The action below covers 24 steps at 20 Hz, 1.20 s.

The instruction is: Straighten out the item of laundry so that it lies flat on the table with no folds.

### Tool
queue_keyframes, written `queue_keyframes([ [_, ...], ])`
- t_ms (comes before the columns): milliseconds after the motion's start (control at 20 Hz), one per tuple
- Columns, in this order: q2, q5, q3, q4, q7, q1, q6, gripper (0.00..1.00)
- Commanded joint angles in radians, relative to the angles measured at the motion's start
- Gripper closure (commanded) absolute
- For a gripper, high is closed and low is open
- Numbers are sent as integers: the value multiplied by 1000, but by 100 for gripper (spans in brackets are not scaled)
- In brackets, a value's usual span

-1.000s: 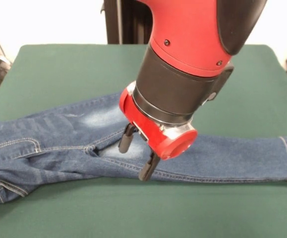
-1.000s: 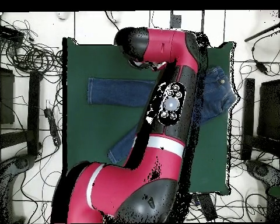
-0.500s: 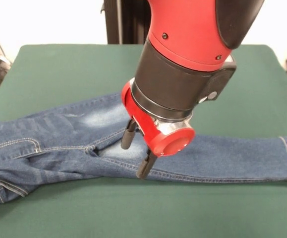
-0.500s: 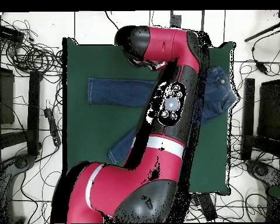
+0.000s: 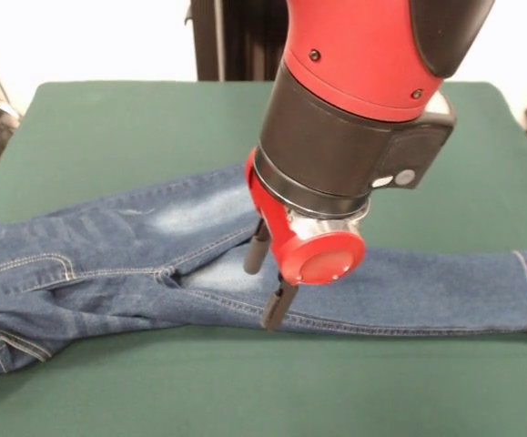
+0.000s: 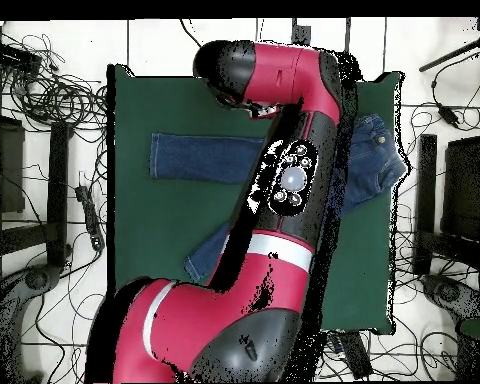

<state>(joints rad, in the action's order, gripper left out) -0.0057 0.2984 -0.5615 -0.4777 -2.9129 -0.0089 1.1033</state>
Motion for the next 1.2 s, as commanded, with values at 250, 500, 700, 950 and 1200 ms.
queue_keyframes([
  [250,16,87,9,-72,-472,45,55,0],
  [500,48,120,-23,-26,-596,39,31,0],
  [700,77,152,-33,20,-630,29,12,0],
  [950,105,219,-17,61,-686,27,49,0],
  [1200,132,265,-33,102,-699,23,76,0],
])
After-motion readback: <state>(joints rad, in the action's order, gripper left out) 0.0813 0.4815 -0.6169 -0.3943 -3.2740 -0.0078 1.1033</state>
